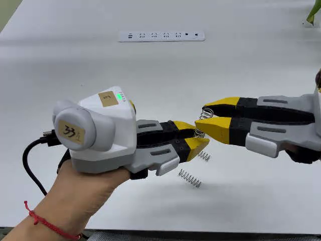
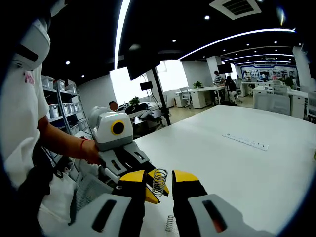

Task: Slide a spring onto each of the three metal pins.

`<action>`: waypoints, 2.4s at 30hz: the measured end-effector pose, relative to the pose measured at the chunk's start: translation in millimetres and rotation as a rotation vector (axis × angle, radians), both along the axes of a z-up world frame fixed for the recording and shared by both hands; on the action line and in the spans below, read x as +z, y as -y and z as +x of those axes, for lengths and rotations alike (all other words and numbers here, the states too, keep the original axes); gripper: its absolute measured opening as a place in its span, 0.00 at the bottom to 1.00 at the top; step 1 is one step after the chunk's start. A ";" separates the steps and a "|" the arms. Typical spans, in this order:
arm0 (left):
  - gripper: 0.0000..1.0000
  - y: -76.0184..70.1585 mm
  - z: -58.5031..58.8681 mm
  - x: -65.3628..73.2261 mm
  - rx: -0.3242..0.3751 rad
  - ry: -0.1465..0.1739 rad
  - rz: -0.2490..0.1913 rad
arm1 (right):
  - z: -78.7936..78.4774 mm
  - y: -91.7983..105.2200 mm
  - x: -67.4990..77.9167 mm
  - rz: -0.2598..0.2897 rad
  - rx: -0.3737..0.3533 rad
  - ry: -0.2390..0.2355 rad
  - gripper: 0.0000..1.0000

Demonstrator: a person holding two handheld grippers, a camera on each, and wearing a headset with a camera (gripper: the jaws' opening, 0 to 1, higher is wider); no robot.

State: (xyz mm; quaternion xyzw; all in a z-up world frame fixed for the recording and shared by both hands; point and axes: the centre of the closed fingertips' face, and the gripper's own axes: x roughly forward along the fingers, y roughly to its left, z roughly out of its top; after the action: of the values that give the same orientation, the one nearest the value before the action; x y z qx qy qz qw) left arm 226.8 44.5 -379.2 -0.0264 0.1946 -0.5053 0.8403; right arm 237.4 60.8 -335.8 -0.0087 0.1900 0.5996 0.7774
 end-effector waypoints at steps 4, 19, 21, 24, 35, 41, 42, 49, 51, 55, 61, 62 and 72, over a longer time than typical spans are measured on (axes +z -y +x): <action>0.10 1.5 -2.2 -0.9 -0.018 0.007 0.008 | -1.8 5.0 8.2 -0.061 0.100 0.013 0.26; 0.10 7.4 -8.7 -0.4 -0.052 0.022 -0.004 | -14.1 7.7 14.2 -0.538 0.676 0.121 0.28; 0.10 7.8 -9.2 -0.6 -0.055 0.022 -0.006 | -15.7 4.6 10.8 -0.568 0.717 0.130 0.27; 0.10 8.3 -9.5 -0.7 -0.057 0.021 -0.009 | -21.0 3.2 1.2 -0.634 0.795 0.136 0.25; 0.10 8.7 -7.9 1.1 -0.056 0.023 -0.023 | -32.4 -0.3 -23.2 -0.766 0.949 0.190 0.18; 0.10 7.7 -8.0 0.2 -0.058 0.020 -0.023 | -33.8 2.2 -27.0 -0.816 0.987 0.213 0.16; 0.10 7.6 -7.9 -0.2 -0.058 0.019 -0.023 | -33.9 2.3 -26.7 -0.818 0.989 0.214 0.15; 0.10 8.0 -7.7 -0.8 -0.061 0.018 -0.022 | -30.5 3.5 -26.9 -0.831 1.001 0.217 0.13; 0.10 8.3 -7.5 -0.2 -0.060 0.018 -0.025 | -30.6 4.0 -26.8 -0.831 1.002 0.217 0.13; 0.10 8.7 -7.6 0.8 -0.062 0.021 -0.029 | -30.1 6.0 -27.2 -0.836 1.006 0.220 0.12; 0.10 8.8 -7.6 1.1 -0.063 0.023 -0.033 | -29.1 7.0 -27.1 -0.842 1.012 0.222 0.12; 0.10 8.8 -7.6 1.1 -0.063 0.023 -0.033 | -29.0 7.0 -27.0 -0.842 1.012 0.223 0.12; 0.10 8.6 -8.9 -0.1 -0.062 0.027 -0.033 | -28.0 6.7 -27.1 -0.847 1.012 0.228 0.12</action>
State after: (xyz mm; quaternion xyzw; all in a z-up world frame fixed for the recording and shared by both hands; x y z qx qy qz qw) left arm 217.9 35.9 -379.3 -0.0273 0.1758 -0.5347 0.8261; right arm 209.5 54.0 -362.8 -0.4644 0.2980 0.7594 0.3448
